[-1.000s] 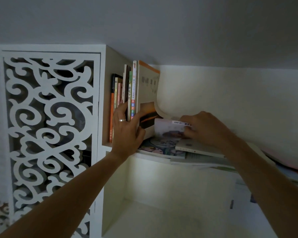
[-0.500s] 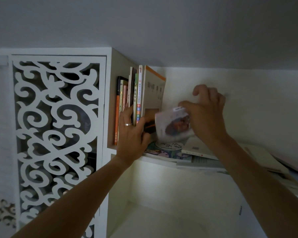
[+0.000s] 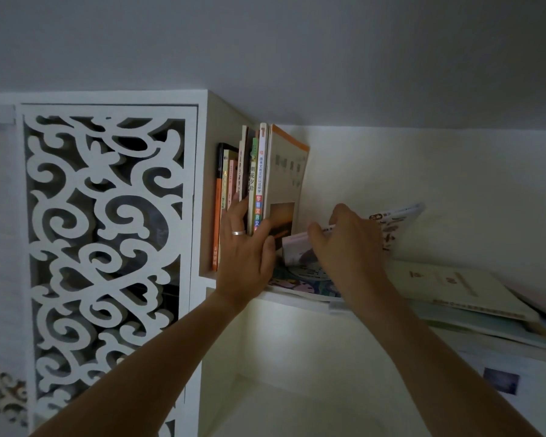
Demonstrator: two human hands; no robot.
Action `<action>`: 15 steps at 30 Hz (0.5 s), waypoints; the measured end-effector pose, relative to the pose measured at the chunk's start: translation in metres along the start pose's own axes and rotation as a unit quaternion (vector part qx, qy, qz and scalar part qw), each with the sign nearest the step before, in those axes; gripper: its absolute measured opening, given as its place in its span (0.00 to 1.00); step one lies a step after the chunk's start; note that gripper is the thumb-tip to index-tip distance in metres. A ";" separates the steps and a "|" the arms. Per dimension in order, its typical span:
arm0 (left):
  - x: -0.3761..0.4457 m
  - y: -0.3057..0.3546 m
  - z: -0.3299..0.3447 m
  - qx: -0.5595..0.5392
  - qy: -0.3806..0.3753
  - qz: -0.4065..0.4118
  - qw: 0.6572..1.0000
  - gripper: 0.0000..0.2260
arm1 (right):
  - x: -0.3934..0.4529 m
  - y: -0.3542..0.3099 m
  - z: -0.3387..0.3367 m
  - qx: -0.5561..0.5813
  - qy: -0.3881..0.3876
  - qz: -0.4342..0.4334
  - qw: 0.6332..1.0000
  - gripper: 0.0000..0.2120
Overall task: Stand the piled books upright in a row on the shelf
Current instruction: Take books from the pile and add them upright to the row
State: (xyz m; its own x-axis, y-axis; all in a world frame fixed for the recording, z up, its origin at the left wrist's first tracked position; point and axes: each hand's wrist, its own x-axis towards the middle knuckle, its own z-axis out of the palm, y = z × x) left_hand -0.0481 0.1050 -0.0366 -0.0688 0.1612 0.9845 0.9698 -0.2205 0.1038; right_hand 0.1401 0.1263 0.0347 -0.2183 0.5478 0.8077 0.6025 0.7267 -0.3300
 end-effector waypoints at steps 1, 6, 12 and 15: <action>0.000 0.000 0.000 -0.003 0.001 -0.003 1.000 0.14 | -0.003 -0.001 0.001 0.026 0.009 -0.009 1.000 0.14; 0.001 -0.001 0.000 -0.005 -0.004 -0.004 1.000 0.21 | -0.014 -0.012 0.007 0.076 0.001 -0.060 0.995 0.06; 0.003 0.003 -0.002 0.017 0.005 -0.006 1.000 0.26 | -0.026 -0.020 0.030 0.121 -0.104 -0.165 0.973 0.08; 0.002 0.004 -0.002 0.006 0.010 -0.006 1.000 0.28 | -0.029 -0.019 0.039 0.187 -0.125 -0.175 0.959 0.20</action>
State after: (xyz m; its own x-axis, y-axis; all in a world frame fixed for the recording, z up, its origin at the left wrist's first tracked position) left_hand -0.0452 0.1029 -0.0337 -0.0857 0.1453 0.9857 0.9714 -0.2076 0.1151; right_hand 0.1047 0.1134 -0.0014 -0.5616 0.2924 0.7740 0.1526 0.9560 -0.2504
